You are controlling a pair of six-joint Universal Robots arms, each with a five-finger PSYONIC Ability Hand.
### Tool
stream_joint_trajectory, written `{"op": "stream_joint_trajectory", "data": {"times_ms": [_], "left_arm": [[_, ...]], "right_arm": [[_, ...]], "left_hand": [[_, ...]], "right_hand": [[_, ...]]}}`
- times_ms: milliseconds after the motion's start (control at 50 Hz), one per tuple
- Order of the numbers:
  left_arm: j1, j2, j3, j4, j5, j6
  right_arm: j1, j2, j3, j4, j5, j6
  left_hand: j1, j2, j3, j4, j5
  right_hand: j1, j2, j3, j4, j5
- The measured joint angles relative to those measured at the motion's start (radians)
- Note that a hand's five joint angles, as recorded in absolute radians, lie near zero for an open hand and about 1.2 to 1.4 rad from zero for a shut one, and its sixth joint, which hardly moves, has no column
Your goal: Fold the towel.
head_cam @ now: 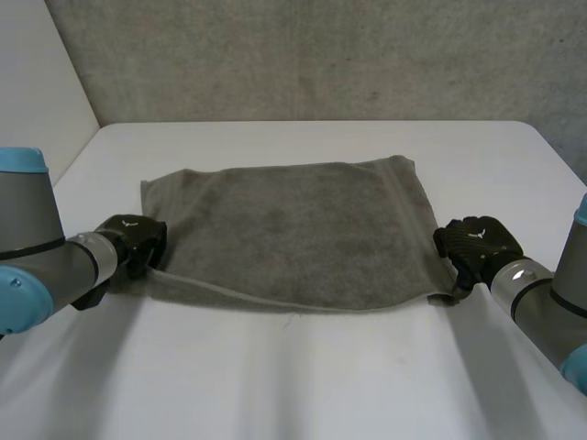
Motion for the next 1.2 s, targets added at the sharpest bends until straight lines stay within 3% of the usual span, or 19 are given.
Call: {"op": "stream_joint_trajectory", "data": {"times_ms": [360,720,820,880,960,1040,1200], "left_arm": [[0.0,0.019,-0.001,-0.003,0.007,-0.052],[0.003,0.023,-0.013,0.014,0.011,-0.062],[0.003,0.025,-0.014,0.015,0.011,-0.062],[0.004,0.028,-0.014,0.016,0.011,-0.062],[0.005,0.04,-0.015,0.016,0.011,-0.067],[0.006,0.07,-0.02,0.019,0.012,-0.087],[0.006,0.22,-0.056,0.06,0.013,-0.179]], "right_arm": [[-0.011,0.001,0.016,0.071,-0.1,0.129],[-0.03,0.089,-0.027,-0.018,-0.093,0.123],[-0.03,0.108,-0.044,-0.016,-0.092,0.122],[-0.034,0.112,-0.054,-0.016,-0.087,0.123],[-0.05,0.104,-0.059,-0.023,-0.066,0.125],[-0.069,0.044,-0.053,-0.051,-0.032,0.127],[-0.103,-0.214,-0.022,-0.088,-0.024,0.133]], "left_hand": [[0.0,0.0,0.0,0.0,0.0],[0.0,0.0,0.0,0.0,0.0],[0.0,0.0,0.0,0.0,0.0],[0.0,0.0,0.0,0.0,0.0],[0.0,0.0,0.0,0.0,0.0],[0.003,0.0,0.001,0.0,0.0],[0.003,0.0,0.001,0.0,0.0]], "right_hand": [[-0.066,-0.074,-0.069,-0.058,-0.057],[0.026,-0.008,0.016,0.015,0.058],[0.165,0.128,0.147,0.152,0.185],[0.524,0.502,0.511,0.517,0.55],[0.7,0.678,0.696,0.699,0.733],[0.7,0.682,0.703,0.706,0.734],[0.7,0.682,0.703,0.706,0.734]]}}
